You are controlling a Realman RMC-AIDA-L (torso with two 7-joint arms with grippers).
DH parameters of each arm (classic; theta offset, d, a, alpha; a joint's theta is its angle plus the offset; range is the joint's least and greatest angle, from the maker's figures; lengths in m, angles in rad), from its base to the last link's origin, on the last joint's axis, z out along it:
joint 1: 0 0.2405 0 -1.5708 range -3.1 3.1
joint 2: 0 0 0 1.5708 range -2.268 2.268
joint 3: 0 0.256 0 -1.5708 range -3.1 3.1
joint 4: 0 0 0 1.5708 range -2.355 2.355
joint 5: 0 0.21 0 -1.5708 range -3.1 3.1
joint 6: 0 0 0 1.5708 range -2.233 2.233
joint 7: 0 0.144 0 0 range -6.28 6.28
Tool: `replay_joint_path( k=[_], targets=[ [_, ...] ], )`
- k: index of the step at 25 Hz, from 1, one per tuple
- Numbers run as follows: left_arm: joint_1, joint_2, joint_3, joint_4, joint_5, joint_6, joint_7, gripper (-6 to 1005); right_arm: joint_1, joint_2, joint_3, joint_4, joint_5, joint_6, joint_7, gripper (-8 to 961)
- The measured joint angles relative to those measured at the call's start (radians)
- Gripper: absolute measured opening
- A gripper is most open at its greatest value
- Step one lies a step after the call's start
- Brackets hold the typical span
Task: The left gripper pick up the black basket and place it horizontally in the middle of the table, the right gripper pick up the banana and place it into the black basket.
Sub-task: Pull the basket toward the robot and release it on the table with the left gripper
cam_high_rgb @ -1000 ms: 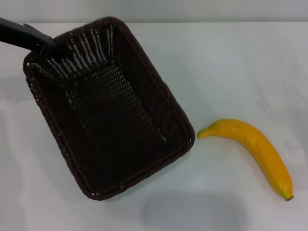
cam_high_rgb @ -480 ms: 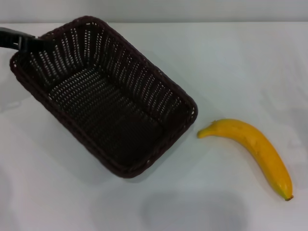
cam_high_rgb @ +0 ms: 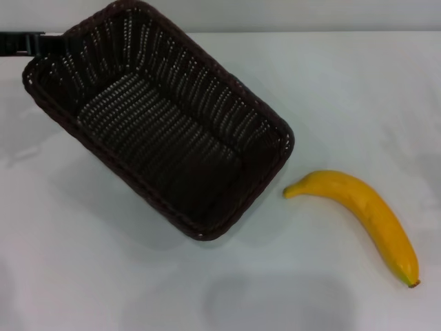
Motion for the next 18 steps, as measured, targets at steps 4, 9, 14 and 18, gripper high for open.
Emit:
replay_joint_path(
  k=[4,9,14,18],
  targets=[
    [0.022,-0.012,-0.001,0.0,-0.055,-0.002,-0.001,188,-0.005,-0.001,0.022,0.0,0.0,0.0,-0.001,856],
    [0.071,-0.026,-0.001,0.007,-0.16,0.007,0.002,189,-0.007,-0.001,0.029,-0.002,0.0,-0.009,-0.001,856],
    [0.128,-0.031,-0.002,0.012,-0.263,0.009,0.007,189,-0.006,-0.002,0.031,0.0,0.0,-0.016,-0.001,856],
    [0.17,-0.058,-0.002,0.012,-0.349,0.009,0.011,189,0.002,-0.006,0.032,0.001,0.0,-0.023,-0.001,856]
  ],
)
